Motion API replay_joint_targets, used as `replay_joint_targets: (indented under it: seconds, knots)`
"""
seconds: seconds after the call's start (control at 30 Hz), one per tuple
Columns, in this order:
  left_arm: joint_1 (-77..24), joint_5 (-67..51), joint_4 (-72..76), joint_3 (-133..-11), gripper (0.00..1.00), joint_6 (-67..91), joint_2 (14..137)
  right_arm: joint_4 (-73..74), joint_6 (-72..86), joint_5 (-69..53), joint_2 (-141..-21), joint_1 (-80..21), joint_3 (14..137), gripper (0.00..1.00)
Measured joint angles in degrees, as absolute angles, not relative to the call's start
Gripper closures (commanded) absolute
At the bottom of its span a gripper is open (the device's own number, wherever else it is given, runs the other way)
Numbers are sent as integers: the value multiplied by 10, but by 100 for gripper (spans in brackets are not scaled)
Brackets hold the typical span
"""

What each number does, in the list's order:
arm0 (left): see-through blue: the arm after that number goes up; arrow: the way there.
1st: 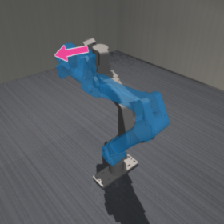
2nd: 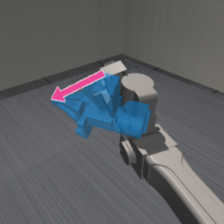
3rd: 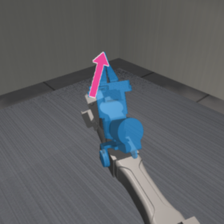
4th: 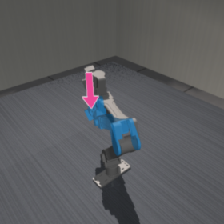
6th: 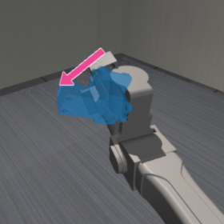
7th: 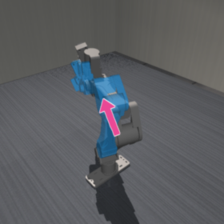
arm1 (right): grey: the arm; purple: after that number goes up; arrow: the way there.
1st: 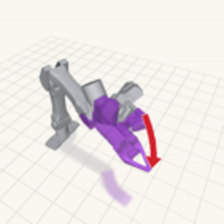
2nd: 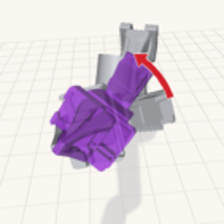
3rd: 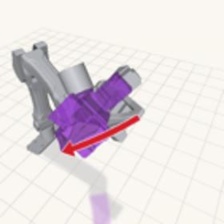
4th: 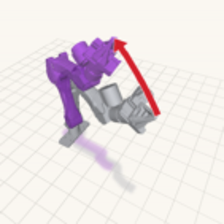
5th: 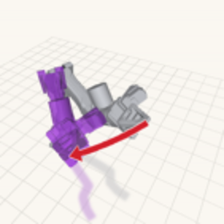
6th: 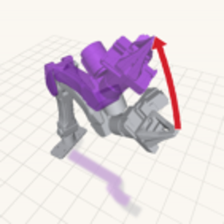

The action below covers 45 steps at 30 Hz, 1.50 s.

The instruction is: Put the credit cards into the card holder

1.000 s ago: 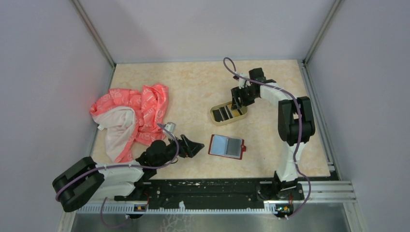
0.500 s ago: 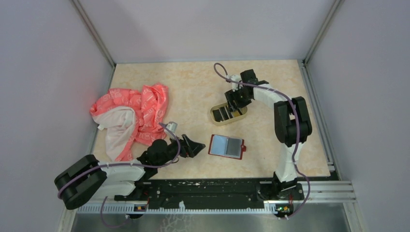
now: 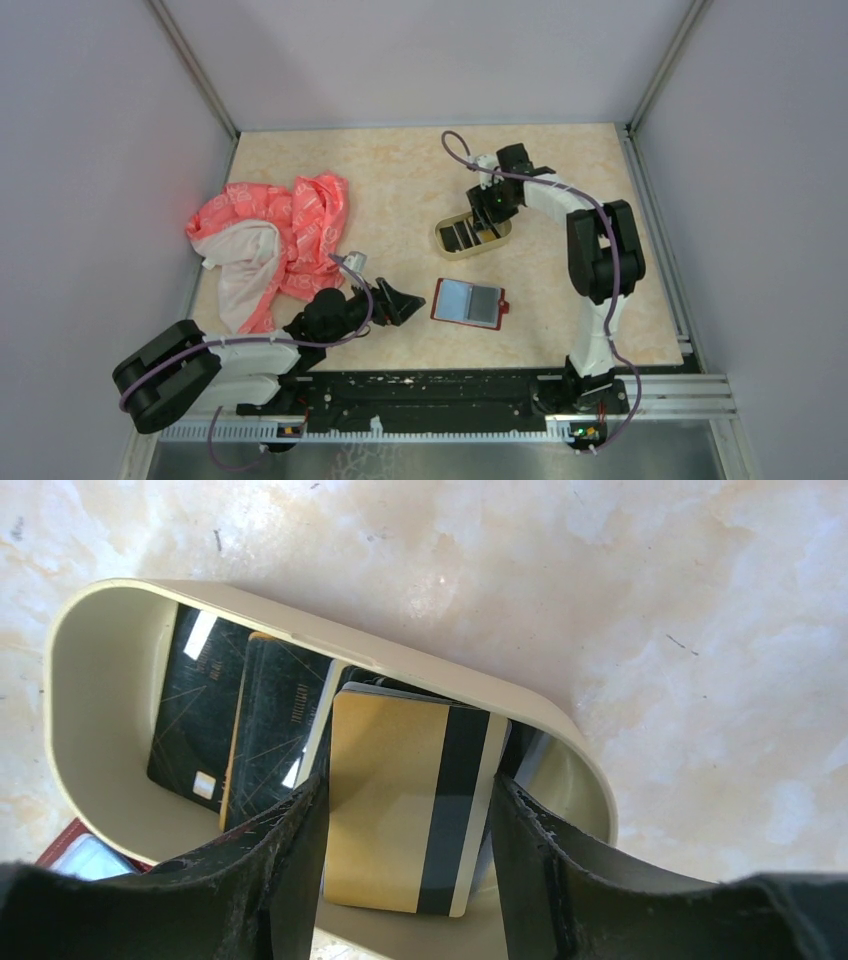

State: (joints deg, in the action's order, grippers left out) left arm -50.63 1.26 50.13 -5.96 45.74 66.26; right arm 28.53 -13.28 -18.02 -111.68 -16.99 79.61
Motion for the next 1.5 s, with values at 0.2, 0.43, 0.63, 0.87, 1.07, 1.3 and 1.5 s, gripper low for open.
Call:
replay_joint_targets:
  seconds: [0.2,0.43,0.63,0.87,1.07,1.3,1.5]
  knots:
    - [-506,10,502,-60,7,460,663,284,-114,-232,-1110,-152,796,59]
    - [-506,-1,511,-75,7,465,677,283,-92,-284,-1107,-131,795,55]
    - [-506,-15,522,-76,7,470,693,283,-83,-303,-1107,-126,795,55]
    - [-506,-25,536,-92,9,474,719,280,-72,-325,-1107,-118,795,57]
    - [-506,-27,540,-179,13,481,780,274,-59,-346,-1107,-111,795,57]
    - [-498,11,538,-283,27,504,896,265,-48,-367,-1107,-111,791,57]
    - [-463,-8,546,-351,29,540,997,260,-43,-378,-1107,-111,790,58]
